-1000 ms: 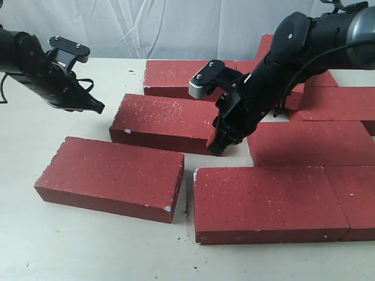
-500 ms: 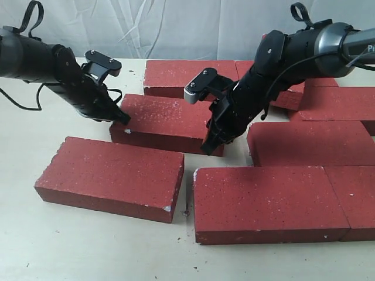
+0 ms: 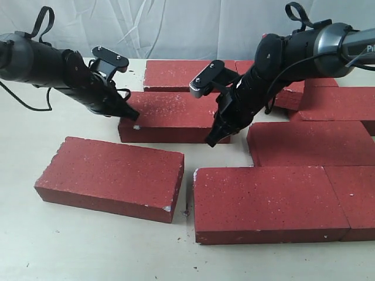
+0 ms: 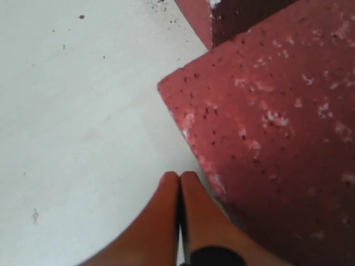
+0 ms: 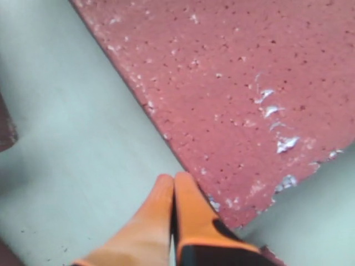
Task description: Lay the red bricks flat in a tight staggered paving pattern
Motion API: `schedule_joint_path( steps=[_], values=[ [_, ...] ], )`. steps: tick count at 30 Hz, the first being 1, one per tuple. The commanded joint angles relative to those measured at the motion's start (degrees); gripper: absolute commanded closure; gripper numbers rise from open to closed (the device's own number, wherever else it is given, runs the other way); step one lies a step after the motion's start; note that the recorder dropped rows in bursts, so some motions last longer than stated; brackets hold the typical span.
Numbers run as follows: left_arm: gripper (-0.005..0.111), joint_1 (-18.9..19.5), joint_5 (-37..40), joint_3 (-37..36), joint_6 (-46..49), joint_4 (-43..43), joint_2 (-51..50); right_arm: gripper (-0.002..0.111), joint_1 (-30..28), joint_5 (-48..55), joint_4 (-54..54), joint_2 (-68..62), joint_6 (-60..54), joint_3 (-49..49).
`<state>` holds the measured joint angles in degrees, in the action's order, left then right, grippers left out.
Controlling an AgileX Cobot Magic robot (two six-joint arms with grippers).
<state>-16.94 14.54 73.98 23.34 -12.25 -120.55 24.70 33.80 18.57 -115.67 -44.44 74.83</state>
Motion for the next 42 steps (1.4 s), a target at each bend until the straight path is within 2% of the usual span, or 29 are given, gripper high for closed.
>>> schedule_joint_path(
  steps=[1,8,16,26,29,36,42],
  values=[
    [0.107,-0.97,-1.58,0.16,-0.02,-1.26,-0.13,0.109,-0.05,-1.34,-3.07,-0.06,3.06,0.29],
    [0.107,-4.19,-5.64,0.16,-0.02,-1.03,-0.16,0.109,-0.05,-1.32,-3.07,-0.06,3.15,0.29],
    [0.107,-4.85,-7.97,0.16,-0.02,0.53,-0.4,0.109,-0.05,-2.83,-3.07,-0.06,3.75,0.29],
    [0.107,-0.92,-3.71,0.16,-0.66,3.54,-0.4,0.109,-0.05,-5.66,-8.97,-0.06,9.49,0.29],
    [0.107,-0.88,-3.07,0.16,-0.66,3.43,-0.4,0.109,-0.05,-8.18,-9.13,-0.06,13.25,0.29],
    [0.107,-0.88,-0.07,0.16,-0.66,3.43,-0.4,0.109,0.05,-0.41,-9.13,1.89,13.21,0.29],
    [0.107,-0.88,-0.92,0.16,-0.66,1.46,-0.4,0.109,0.05,0.42,-7.74,3.75,13.45,0.29]
  ],
)
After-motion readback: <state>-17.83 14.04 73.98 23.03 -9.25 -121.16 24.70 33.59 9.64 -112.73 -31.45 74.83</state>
